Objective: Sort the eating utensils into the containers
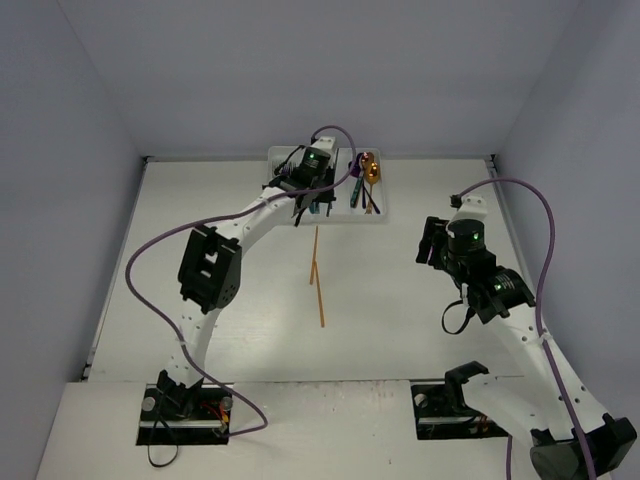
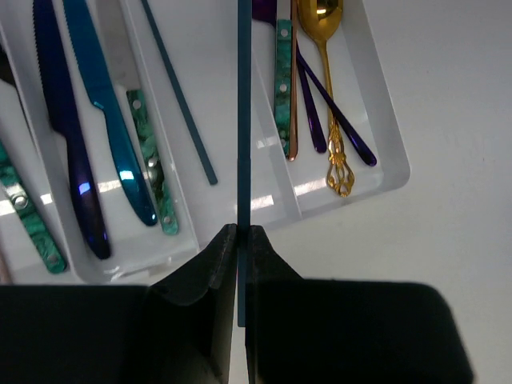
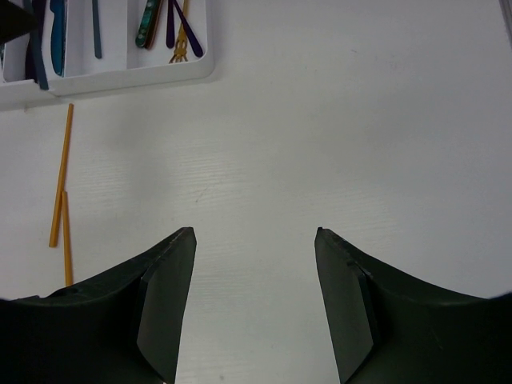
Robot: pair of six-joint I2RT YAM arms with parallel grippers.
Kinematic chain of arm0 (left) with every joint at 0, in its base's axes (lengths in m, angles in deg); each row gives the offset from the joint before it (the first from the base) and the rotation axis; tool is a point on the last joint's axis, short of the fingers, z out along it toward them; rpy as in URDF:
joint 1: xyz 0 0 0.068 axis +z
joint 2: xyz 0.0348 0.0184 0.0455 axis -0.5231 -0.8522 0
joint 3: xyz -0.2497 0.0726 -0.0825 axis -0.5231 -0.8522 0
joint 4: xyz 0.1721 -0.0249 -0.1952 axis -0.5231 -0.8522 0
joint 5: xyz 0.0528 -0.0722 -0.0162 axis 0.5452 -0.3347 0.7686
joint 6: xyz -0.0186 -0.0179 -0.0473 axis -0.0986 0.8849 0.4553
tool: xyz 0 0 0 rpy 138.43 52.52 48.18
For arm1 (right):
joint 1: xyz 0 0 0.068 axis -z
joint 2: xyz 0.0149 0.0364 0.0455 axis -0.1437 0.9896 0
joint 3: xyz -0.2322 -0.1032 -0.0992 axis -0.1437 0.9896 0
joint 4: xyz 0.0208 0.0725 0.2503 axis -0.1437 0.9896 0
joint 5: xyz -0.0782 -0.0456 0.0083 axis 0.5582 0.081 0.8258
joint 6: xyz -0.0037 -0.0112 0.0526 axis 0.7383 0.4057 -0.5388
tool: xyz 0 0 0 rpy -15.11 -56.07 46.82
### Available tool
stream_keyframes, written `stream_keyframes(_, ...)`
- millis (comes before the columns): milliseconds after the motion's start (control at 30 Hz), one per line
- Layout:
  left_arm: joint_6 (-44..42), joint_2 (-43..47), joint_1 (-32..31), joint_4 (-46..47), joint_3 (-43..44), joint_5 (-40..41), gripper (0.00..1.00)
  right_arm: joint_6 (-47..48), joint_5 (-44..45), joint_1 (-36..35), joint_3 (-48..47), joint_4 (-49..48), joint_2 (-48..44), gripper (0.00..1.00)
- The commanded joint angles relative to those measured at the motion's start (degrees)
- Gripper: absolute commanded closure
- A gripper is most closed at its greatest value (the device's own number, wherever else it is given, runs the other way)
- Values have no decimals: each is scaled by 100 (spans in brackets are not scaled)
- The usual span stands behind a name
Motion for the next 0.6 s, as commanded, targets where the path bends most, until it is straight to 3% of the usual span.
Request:
stream_keyframes(0,-114,-460,142,935,1150,-109,100,-19,-226,30,14,-72,32,42)
stream_keyframes(267,44,-1862,311,1105,2580,-2,100,-29,-622,2,47,-56,286,41)
stream_keyframes(367,134,-2126,376,1110,2746,11,98,-2,-793,-7,19,-28,325,41)
stream_keyframes(467,180,-2172,416,1094,2746,12,92,38,-949,-7,-17,-28,410,41)
stream_keyframes(567,143,-2098,423,966,2733,26,70,72,-1051,-10,-45,-28,580,40)
